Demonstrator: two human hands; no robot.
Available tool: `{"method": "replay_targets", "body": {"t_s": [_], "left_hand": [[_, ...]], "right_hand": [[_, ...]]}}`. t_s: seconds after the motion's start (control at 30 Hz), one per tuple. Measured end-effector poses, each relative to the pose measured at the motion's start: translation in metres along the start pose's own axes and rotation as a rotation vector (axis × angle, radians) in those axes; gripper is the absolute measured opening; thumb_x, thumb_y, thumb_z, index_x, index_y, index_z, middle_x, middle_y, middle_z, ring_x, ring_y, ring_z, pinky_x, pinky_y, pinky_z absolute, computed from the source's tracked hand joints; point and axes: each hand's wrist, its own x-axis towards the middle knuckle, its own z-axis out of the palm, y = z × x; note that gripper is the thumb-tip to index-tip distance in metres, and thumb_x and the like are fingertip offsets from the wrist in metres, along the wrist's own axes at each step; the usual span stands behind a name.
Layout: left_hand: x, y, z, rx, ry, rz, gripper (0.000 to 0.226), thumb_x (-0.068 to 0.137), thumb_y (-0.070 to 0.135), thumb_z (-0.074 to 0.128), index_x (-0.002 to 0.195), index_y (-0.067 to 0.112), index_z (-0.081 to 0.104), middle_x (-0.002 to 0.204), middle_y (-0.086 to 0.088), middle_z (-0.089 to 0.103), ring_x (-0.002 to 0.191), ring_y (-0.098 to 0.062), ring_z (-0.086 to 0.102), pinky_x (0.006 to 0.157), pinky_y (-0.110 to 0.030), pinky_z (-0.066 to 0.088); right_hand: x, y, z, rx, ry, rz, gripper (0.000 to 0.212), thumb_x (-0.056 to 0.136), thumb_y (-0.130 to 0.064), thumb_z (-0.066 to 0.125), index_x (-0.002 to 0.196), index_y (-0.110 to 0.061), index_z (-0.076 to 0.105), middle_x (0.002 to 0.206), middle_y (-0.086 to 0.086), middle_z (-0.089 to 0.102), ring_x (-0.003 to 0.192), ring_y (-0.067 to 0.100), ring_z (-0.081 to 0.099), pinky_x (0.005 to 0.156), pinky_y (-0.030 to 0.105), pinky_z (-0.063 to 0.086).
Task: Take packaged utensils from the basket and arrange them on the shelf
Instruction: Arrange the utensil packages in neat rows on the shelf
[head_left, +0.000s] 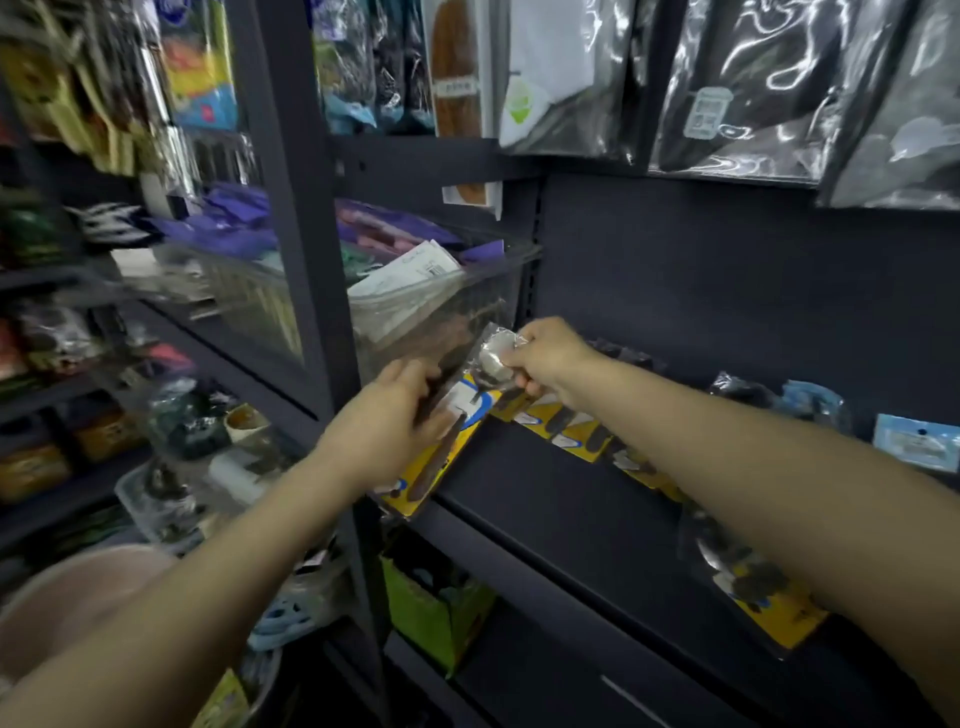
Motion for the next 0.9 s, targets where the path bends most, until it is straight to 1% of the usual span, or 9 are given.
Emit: {"method": "replay_targets", "body": {"t_s": [0.1, 0.23, 0.33, 0.43, 0.47, 0.57, 0.67, 0.8, 0.9], "left_hand": [[-0.009, -0.009, 0.015, 0.144, -0.156, 0.259, 0.076, 0.076, 0.061, 0.029, 0.128, 0.010, 0.048, 0.139, -0.017, 0.040, 0.128, -0.033, 0.040, 0.111, -0.031, 0.026], [-0.017, -0.020, 0.026, 0.127, -0.289, 0.253, 0.111, 0.060, 0.086, -0.003, 0.141, 0.018, 0.032, 0.155, -0.007, 0.017, 0.142, -0.021, 0.020, 0.113, -0.022, 0.009], [-0.014, -0.024, 0.026, 0.169, -0.317, 0.214, 0.107, 0.058, 0.082, -0.002, 0.144, 0.023, 0.021, 0.157, -0.004, 0.010, 0.143, -0.017, 0.015, 0.114, -0.020, 0.009], [-0.008, -0.025, 0.023, 0.167, -0.352, 0.240, 0.097, 0.064, 0.070, -0.002, 0.144, 0.021, 0.022, 0.156, -0.005, 0.013, 0.143, -0.018, 0.016, 0.113, -0.019, 0.007], [-0.005, -0.026, 0.024, 0.149, -0.349, 0.267, 0.092, 0.068, 0.065, 0.000, 0.143, 0.019, 0.025, 0.156, -0.006, 0.016, 0.143, -0.020, 0.018, 0.113, -0.019, 0.007], [0.005, -0.029, 0.026, 0.137, -0.352, 0.292, 0.052, 0.094, 0.036, 0.024, 0.142, 0.017, 0.028, 0.155, -0.007, 0.019, 0.141, -0.022, 0.024, 0.116, -0.023, 0.012], [0.012, -0.023, 0.027, 0.192, -0.356, 0.265, 0.055, 0.091, 0.003, 0.033, 0.143, 0.020, 0.027, 0.156, -0.006, 0.012, 0.142, -0.025, 0.018, 0.115, -0.035, 0.022], [0.010, 0.014, 0.033, 0.125, -0.186, 0.453, 0.048, 0.080, 0.021, 0.041, 0.125, 0.009, 0.053, 0.136, -0.020, 0.048, 0.120, -0.039, 0.050, 0.100, -0.047, 0.042], [0.009, 0.053, 0.038, -0.017, -0.254, 0.543, 0.051, 0.083, 0.037, 0.036, 0.126, 0.016, 0.052, 0.140, -0.007, 0.045, 0.127, -0.027, 0.044, 0.107, -0.037, 0.037]], "right_hand": [[0.017, 0.006, 0.015, 0.027, 0.050, 0.062, 0.030, 0.088, -0.002, 0.055, 0.060, -0.007, 0.045, 0.054, 0.011, 0.052, 0.042, 0.017, 0.047, 0.043, 0.025, 0.042], [0.032, 0.014, 0.027, 0.013, 0.090, 0.122, 0.023, 0.088, -0.002, 0.056, 0.068, -0.006, 0.048, 0.061, 0.011, 0.055, 0.046, 0.019, 0.054, 0.055, 0.034, 0.053], [0.028, 0.008, 0.019, -0.306, 0.030, 0.009, 0.013, 0.084, -0.009, 0.063, 0.077, -0.001, 0.055, 0.072, 0.013, 0.055, 0.073, 0.023, 0.056, 0.069, 0.034, 0.045], [0.019, -0.001, -0.007, -0.478, 0.033, -0.043, 0.027, 0.087, -0.015, 0.061, 0.099, 0.009, 0.065, 0.105, 0.020, 0.067, 0.102, 0.030, 0.062, 0.086, 0.035, 0.049], [0.016, -0.001, -0.018, -0.456, 0.064, -0.056, 0.026, 0.087, -0.015, 0.061, 0.100, 0.007, 0.067, 0.105, 0.018, 0.068, 0.103, 0.029, 0.062, 0.086, 0.033, 0.050], [-0.006, 0.012, -0.052, -0.264, 0.118, -0.073, 0.013, 0.086, -0.009, 0.060, 0.092, -0.002, 0.069, 0.077, 0.001, 0.063, 0.075, 0.020, 0.059, 0.059, 0.021, 0.046], [-0.036, 0.031, -0.080, -0.287, 0.066, -0.072, 0.017, 0.087, -0.007, 0.059, 0.099, 0.002, 0.066, 0.073, 0.003, 0.060, 0.068, 0.017, 0.055, 0.056, 0.021, 0.042], [-0.083, 0.058, -0.122, -0.582, 0.032, -0.049, 0.027, 0.084, -0.022, 0.065, 0.108, -0.010, 0.066, 0.104, 0.004, 0.067, 0.098, 0.017, 0.062, 0.087, 0.027, 0.048], [-0.123, 0.072, -0.138, -0.766, -0.104, 0.066, 0.053, 0.080, -0.046, 0.064, 0.126, -0.020, 0.054, 0.125, -0.007, 0.054, 0.118, 0.013, 0.052, 0.103, 0.029, 0.040]]}}
